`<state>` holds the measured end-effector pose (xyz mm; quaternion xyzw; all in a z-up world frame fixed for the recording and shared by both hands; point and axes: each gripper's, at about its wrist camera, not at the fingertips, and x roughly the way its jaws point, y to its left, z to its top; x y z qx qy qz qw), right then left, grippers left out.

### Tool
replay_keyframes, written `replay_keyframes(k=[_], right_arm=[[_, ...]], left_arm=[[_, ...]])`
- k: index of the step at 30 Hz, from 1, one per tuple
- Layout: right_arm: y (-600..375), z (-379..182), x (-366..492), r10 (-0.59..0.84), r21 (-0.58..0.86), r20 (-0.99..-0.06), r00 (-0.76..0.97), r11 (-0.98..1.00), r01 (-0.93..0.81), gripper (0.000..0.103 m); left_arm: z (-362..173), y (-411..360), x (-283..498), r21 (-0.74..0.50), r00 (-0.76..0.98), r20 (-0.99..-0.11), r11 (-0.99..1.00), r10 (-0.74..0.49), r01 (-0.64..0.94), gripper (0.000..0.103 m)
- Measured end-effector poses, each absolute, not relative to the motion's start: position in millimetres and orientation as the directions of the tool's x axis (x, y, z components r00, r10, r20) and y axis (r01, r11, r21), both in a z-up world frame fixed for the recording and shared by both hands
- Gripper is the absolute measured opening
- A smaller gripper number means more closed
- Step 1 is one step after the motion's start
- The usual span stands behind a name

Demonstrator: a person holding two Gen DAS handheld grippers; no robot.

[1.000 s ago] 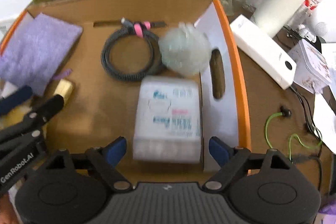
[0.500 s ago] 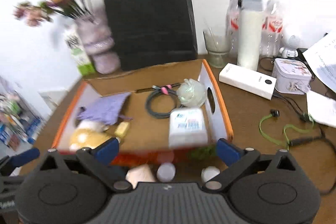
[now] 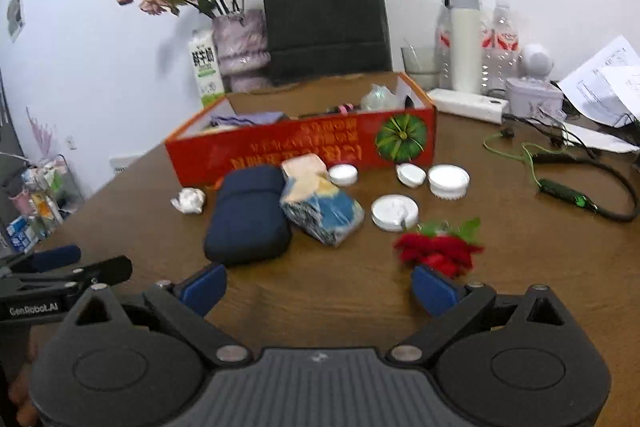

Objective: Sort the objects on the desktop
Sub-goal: 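Withdraw both tools from the box back over the table, then grasp the red rose with the right tool while the left tool grasps the white tissue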

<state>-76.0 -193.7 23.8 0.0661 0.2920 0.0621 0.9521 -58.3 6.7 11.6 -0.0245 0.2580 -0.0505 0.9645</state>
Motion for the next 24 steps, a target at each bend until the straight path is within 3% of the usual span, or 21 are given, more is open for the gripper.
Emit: replay_keyframes(k=[7,14,20,24], right_arm=[[-190,6,-82,0.153,0.176,-0.557,0.816,0.982,-0.065,0.099],[-189,5,-86,0.139,0.156,-0.542,0.829,0.986,-0.063,0.099],[-201,15,-84,0.074,0.134,-0.525,0.848,0.991,-0.004,0.093],[-219,22,-69,-0.015,0.105,-0.512,0.859,0.991,0.08,0.093]], left_arm=[[5,13,-57,-0.102,0.848,-0.513,0.99,-0.135,0.096,0.103],[7,1,-62,-0.042,0.858,-0.495,0.99,-0.14,0.137,0.103],[17,19,-19,-0.159,0.838,-0.524,0.984,-0.15,0.077,0.102],[26,25,31,-0.153,0.825,-0.549,0.987,-0.134,0.059,0.083]])
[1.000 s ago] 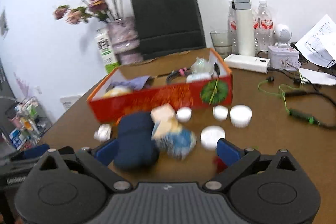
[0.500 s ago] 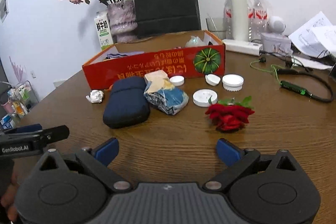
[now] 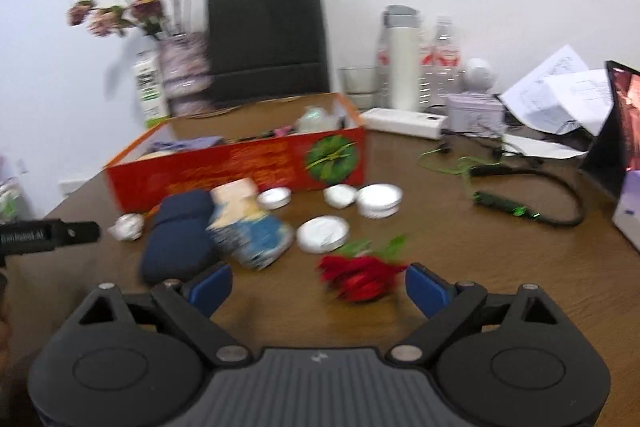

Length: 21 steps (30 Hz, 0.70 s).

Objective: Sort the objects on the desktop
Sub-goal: 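Grasp the red rose with the right tool while the left tool grasps the white tissue, then carry the rose and tissue into the cardboard box and open both tools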

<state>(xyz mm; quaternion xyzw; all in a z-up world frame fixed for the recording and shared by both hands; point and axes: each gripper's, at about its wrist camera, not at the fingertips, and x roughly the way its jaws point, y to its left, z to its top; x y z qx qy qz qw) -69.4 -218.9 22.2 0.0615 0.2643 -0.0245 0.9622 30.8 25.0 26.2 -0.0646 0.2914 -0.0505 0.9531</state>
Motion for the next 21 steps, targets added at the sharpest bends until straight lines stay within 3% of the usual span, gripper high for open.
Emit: replay_keyframes(k=[2,4,8,9,10,12,21], right_arm=[[-228,17,-52,-0.044,0.085,-0.542,0.839,0.991,0.108,0.088],[-235,11,-37,-0.056,0.083,-0.578,0.814,0.988,0.127,0.075],[-239,4,-21,-0.021,0.096,-0.592,0.805,0.991,0.097,0.074],[-240,2,-18,-0.02,0.095,-0.593,0.805,0.991,0.095,0.071],[-241,0,-15,-0.022,0.096,-0.599,0.801,0.99,0.099,0.054],[-243,-2,-12,-0.012,0.113,-0.609,0.793,0.988,0.102,0.045],[-243,10,-32,0.053,0.155,-0.584,0.81,0.987,0.047,0.039]], left_arm=[[24,24,55,-0.15,0.806,-0.574,0.986,-0.145,0.07,0.076],[17,22,75,-0.141,0.783,-0.606,0.987,-0.143,0.071,0.072],[8,23,89,-0.162,0.766,-0.627,0.985,-0.142,0.05,0.071],[6,22,90,-0.163,0.765,-0.626,0.985,-0.151,0.061,0.064],[6,20,90,-0.142,0.769,-0.624,0.988,-0.139,0.063,0.044],[5,15,89,-0.079,0.773,-0.628,0.995,-0.091,0.053,0.025],[22,22,43,-0.192,0.773,-0.621,0.981,-0.127,0.008,0.022]])
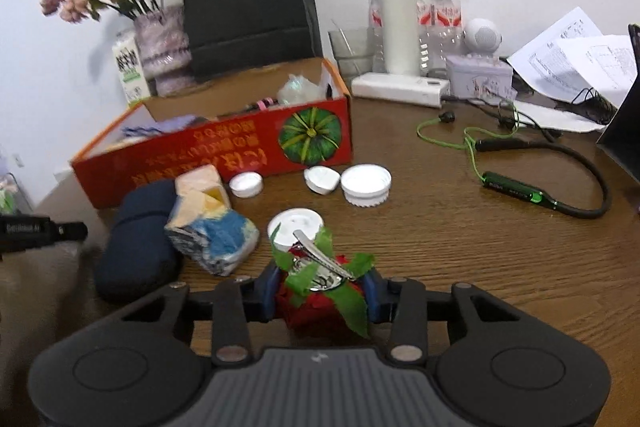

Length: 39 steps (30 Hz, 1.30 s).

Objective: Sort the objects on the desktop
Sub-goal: 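Carry the rose and tissue into the cardboard box and open both tools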

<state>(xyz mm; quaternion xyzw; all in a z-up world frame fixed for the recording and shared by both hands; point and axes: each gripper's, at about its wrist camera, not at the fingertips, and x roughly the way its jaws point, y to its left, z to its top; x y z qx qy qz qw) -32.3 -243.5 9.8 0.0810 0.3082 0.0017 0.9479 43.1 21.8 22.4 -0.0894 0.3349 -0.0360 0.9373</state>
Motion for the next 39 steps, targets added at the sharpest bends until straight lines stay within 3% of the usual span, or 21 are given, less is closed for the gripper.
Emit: replay_keyframes(k=[14,24,30,35,39], right_arm=[[-203,39,-96,0.193,0.209,-0.501,0.843,0.973,-0.099,0.039],[-188,58,-112,0.217,0.191,-0.457,0.862,0.971,-0.143,0.039],[-192,75,-86,0.229,0.2,-0.446,0.865,0.968,-0.153,0.039],[-194,109,-38,0.264,0.188,-0.393,0.881,0.961,-0.205,0.039],[-190,144,35,0.278,0.162,-0.396,0.875,0.959,-0.232,0.039]], left_arm=[[35,-24,-59,-0.183,0.739,-0.634,0.973,-0.228,0.143,0.022],[53,-21,-67,-0.211,0.778,-0.578,0.966,-0.246,0.148,0.022],[79,0,-30,-0.241,0.827,-0.51,0.962,-0.237,0.128,0.022],[110,24,49,-0.213,0.874,-0.456,0.974,-0.169,0.078,0.023],[126,37,138,-0.196,0.859,-0.487,0.978,-0.161,0.073,0.023]])
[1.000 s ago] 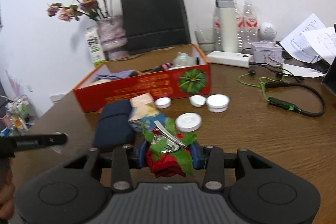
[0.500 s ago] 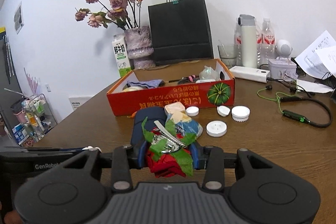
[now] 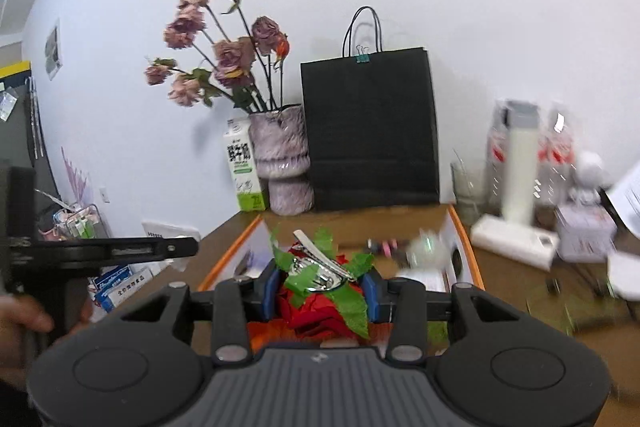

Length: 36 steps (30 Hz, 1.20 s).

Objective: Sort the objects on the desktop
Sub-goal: 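Carry the rose and tissue into the cardboard box and open both tools, then withdraw both tools from the box back over the table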

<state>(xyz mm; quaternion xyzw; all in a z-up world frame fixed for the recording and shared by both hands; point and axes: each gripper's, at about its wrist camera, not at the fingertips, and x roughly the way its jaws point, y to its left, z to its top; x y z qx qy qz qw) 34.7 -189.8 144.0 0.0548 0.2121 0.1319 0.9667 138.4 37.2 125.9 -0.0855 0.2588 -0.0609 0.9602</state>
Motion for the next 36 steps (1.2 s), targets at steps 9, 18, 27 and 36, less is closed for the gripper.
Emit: replay_keyframes(k=[9,18,27,36], right_arm=[[-143,102,281,0.275,0.117,-0.699,0.66,0.955,-0.273,0.039],[-153,40,346,0.252,0.195,-0.77,0.586,0.968,-0.161,0.062],[-181,92,313,0.21,0.195,-0.733,0.648,0.976,-0.096,0.073],[-201,129,165,0.163,0.111,-0.632,0.757,0.987,-0.119,0.085]], left_arm=[[57,26,327,-0.119,0.635,-0.762,0.991,-0.128,0.057,0.025],[55,11,335,0.028,0.643,-0.758,0.98,-0.106,0.195,0.075],[99,30,301,-0.075,0.695,-0.705,0.99,-0.139,0.122,0.094],[119,33,150,-0.179,0.804,-0.572,0.981,-0.163,0.072,0.103]])
